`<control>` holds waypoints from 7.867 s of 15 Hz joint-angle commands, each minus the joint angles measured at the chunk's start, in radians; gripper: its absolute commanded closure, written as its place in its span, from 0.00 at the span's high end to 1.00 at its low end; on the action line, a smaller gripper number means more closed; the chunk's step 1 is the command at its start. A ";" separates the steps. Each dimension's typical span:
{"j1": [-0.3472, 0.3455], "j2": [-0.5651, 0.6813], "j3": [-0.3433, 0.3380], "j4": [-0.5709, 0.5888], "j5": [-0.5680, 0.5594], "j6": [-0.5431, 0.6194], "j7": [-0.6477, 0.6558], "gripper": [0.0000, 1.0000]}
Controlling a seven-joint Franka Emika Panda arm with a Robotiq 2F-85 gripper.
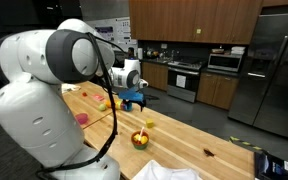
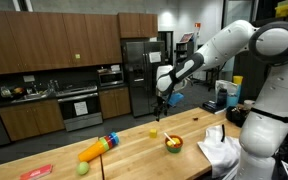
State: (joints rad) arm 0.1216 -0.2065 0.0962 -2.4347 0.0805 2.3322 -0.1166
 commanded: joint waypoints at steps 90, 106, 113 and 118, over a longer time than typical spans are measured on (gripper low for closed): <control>-0.169 0.377 0.096 0.073 -0.070 0.344 -0.259 0.29; -0.258 -0.029 -0.222 -0.364 -0.021 0.585 -0.042 0.29; -0.287 0.010 -0.331 -0.347 0.045 0.641 -0.008 0.29; -0.341 0.050 -0.352 -0.348 0.114 0.680 -0.031 0.29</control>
State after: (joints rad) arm -0.1745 -0.1849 -0.2554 -2.7825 0.1839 2.9809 -0.1476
